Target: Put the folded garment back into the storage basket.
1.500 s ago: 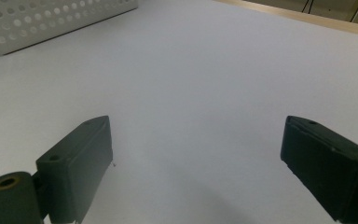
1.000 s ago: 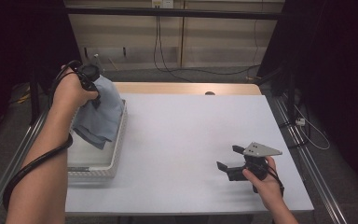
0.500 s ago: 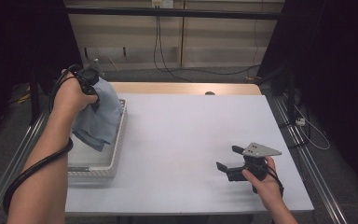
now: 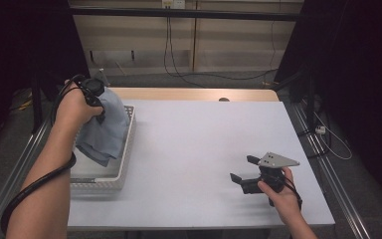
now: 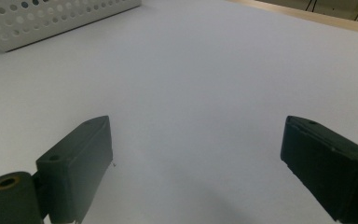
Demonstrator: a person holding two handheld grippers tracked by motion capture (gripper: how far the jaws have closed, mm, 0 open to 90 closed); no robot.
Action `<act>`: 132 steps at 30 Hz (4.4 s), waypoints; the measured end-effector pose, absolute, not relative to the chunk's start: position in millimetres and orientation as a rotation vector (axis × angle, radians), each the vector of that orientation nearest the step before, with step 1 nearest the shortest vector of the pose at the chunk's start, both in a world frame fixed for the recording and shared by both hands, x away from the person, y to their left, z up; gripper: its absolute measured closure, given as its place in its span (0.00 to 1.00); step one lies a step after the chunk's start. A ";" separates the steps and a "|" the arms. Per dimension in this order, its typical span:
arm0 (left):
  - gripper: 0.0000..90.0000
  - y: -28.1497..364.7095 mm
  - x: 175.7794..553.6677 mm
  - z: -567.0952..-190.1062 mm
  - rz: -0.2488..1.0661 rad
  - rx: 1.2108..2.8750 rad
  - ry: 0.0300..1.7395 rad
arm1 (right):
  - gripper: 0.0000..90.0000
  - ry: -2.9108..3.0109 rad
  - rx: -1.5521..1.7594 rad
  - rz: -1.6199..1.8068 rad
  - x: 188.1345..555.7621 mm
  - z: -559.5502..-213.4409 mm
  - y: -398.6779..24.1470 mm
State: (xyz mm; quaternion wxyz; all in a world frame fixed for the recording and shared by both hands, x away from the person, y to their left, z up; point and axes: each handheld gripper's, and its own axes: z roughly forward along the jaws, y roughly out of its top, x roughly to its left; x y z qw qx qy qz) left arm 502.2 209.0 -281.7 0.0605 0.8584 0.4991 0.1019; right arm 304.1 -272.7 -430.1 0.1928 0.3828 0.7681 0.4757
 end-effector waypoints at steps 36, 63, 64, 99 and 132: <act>0.79 209.9 488.2 -300.1 0.290 2.612 1.477 | 0.10 2.160 1.072 1.331 303.3 -430.1 -271.2; 0.79 211.6 479.9 -308.1 0.226 2.582 1.501 | 0.10 2.167 1.071 1.328 303.1 -430.7 -269.8; 0.79 211.9 479.8 -308.0 0.222 2.586 1.499 | 0.10 2.168 1.071 1.329 303.1 -430.7 -269.8; 0.78 210.2 466.7 -314.0 0.128 2.551 1.502 | 0.10 2.175 1.064 1.325 302.6 -431.6 -266.8; 0.78 210.8 458.0 -317.3 0.054 2.533 1.496 | 0.10 2.185 1.053 1.320 302.2 -431.8 -263.3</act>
